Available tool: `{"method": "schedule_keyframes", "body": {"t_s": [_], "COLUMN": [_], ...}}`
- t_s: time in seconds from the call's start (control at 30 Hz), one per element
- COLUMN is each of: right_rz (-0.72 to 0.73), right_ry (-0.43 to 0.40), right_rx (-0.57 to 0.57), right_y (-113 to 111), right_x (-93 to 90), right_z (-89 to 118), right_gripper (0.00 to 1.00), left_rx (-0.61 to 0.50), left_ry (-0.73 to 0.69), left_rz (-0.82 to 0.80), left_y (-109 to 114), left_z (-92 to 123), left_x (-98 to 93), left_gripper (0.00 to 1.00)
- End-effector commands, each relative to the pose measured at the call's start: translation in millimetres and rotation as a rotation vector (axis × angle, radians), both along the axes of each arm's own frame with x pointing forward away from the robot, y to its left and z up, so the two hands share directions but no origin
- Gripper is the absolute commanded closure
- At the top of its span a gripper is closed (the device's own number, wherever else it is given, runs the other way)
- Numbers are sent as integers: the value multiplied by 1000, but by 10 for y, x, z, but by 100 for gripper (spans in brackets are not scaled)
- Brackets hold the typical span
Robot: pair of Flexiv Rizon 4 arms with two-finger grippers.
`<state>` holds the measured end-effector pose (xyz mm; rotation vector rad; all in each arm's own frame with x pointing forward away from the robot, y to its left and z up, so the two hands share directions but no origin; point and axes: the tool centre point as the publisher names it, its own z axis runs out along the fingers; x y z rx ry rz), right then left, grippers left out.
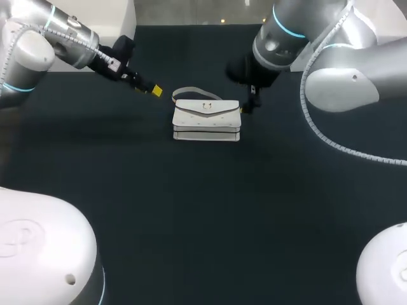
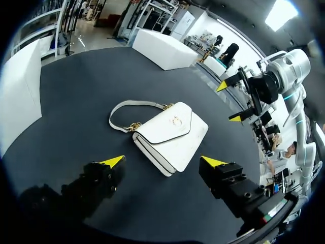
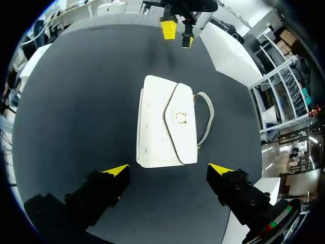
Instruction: Pick up the bag, open it, inspect its contents, close it, and place it on the opposite side
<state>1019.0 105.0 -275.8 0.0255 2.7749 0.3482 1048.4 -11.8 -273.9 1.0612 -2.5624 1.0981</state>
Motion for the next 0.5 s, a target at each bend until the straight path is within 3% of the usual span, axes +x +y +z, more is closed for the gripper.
{"method": "schedule_keyframes", "body": {"t_s": [0.03,0.5], "right_rz": [-21,4], "right_ry": [-95,-83], "right_rx": [-6,-2], "right_y": [12,22], "right_x": [-66,-75], "right_z": [-18,-24], "right_gripper": [0,0], "left_rx": [94,109], "left_ry": [-36,-32], "left_rz": [-139,-148], "left_y": [7,13], "left_z": [82,97], "left_x": [95,106], "left_gripper": [0,0]}}
